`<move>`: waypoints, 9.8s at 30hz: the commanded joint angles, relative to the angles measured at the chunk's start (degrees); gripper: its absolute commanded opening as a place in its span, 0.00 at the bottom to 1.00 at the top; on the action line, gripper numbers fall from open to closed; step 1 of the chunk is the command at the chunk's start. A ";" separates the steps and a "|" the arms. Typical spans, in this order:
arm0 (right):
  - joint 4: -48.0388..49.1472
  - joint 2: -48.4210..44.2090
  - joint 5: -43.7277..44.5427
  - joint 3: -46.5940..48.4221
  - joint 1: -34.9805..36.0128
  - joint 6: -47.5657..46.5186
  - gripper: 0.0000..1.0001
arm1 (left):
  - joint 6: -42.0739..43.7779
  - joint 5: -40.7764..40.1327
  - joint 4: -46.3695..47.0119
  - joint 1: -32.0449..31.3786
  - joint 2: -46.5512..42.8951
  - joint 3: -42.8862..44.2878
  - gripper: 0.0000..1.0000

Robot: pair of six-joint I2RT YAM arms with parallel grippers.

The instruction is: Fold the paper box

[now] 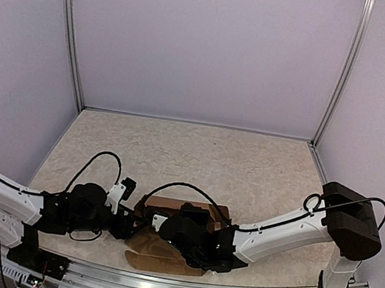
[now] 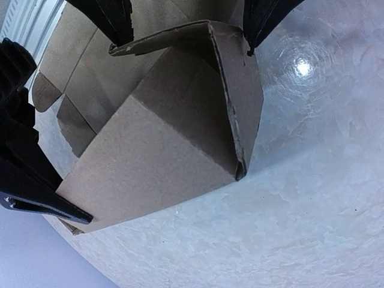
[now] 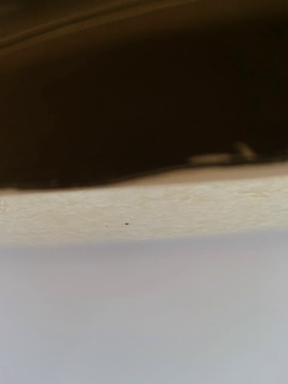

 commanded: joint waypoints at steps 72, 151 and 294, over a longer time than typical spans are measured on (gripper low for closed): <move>-5.28 5.16 -3.36 2.32 -0.38 7.74 0.00 | 3.96 -13.45 5.79 -0.47 14.52 6.47 0.49; 14.29 -26.94 -51.73 -20.10 -17.91 59.85 0.00 | 34.15 4.19 5.68 -1.63 34.60 31.93 0.02; -32.48 -35.32 -38.55 -10.61 -16.01 72.27 0.00 | -8.86 -30.72 -14.53 -6.44 31.59 33.41 0.00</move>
